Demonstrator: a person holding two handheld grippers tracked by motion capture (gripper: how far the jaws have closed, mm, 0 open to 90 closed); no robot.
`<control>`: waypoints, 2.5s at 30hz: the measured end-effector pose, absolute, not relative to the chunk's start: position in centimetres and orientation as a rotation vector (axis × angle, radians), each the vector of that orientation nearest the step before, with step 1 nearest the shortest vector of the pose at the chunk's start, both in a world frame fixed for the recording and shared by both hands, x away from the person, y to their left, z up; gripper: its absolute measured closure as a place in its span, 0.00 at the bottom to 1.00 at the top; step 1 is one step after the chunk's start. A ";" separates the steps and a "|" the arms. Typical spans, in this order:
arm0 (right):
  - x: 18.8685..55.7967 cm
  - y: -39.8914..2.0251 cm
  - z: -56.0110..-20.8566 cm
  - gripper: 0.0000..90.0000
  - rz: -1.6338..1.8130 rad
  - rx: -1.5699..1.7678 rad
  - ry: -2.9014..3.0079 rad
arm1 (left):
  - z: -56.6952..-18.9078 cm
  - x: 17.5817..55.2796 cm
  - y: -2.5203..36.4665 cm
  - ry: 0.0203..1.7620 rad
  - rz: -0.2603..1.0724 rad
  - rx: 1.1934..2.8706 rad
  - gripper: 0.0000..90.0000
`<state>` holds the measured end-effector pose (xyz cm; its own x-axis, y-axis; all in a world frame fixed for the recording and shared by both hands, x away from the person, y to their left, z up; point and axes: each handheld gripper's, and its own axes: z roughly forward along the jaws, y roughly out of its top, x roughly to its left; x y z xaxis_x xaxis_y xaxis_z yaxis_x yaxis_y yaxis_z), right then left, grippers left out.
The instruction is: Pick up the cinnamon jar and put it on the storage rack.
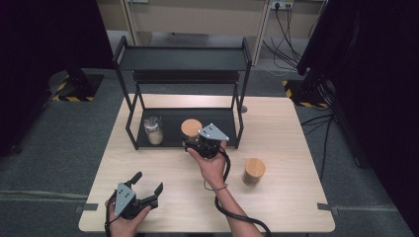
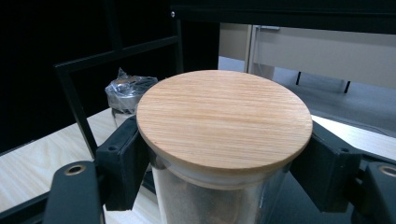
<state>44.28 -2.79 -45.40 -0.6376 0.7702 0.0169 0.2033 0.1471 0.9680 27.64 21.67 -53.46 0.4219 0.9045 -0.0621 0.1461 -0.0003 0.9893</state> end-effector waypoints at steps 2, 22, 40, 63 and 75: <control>44.4 -2.7 -45.3 0.29 1.507 0.924 1.939 | -53.5 27.6 21.7 0.989 0.785 1.465 0.14; 46.1 -0.9 -45.9 0.29 1.492 0.954 1.949 | -53.5 27.6 21.7 0.985 0.784 1.463 0.14; 47.6 0.1 -46.1 0.29 1.478 0.984 1.947 | -53.5 27.6 21.7 0.981 0.783 1.466 0.14; 50.1 1.4 -46.8 0.29 1.431 1.009 1.965 | -53.5 27.6 21.7 0.980 0.777 1.468 0.14; 51.2 2.0 -47.6 0.29 1.398 1.036 1.984 | -53.5 27.6 21.7 0.978 0.775 1.468 0.14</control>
